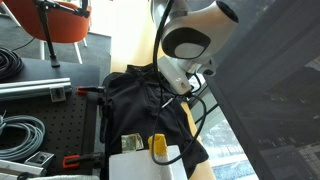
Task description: Close the zipper of the black vest
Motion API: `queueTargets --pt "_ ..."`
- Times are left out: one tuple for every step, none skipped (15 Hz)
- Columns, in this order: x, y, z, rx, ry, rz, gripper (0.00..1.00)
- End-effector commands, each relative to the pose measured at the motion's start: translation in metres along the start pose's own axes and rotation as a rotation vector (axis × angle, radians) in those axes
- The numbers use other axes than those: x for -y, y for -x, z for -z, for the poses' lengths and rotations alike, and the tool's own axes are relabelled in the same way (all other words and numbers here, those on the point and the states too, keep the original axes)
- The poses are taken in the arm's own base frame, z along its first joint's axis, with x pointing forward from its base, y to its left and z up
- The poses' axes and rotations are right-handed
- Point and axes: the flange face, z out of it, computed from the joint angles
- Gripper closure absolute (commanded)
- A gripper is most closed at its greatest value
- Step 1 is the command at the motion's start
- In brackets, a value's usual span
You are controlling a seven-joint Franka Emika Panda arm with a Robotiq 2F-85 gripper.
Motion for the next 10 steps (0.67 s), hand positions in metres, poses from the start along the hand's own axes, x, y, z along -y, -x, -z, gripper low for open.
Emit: queueTargets --pt "-0.008 0.018 0.043 0.059 -0.013 -0.07 0.0" --pt "-0.012 0.02 0.055 0.07 -0.018 -0.091 0.0" --pt "-0.015 0.023 0.066 0.072 -0.018 -0.103 0.0" --pt "-0.017 0.024 0.077 0.055 -0.006 -0.104 0.0" --pt "-0.019 0.026 0.087 0.041 0.004 -0.107 0.0" --pt "-0.02 0.027 0.096 0.025 0.02 -0.107 0.0" --pt "-0.021 0.028 0.103 0.012 0.034 -0.106 0.0" --pt "-0.021 0.03 0.109 0.004 0.041 -0.103 0.0" --pt "-0.02 0.032 0.113 -0.001 0.049 -0.103 0.0" --pt "-0.019 0.034 0.118 -0.005 0.054 -0.103 0.0"
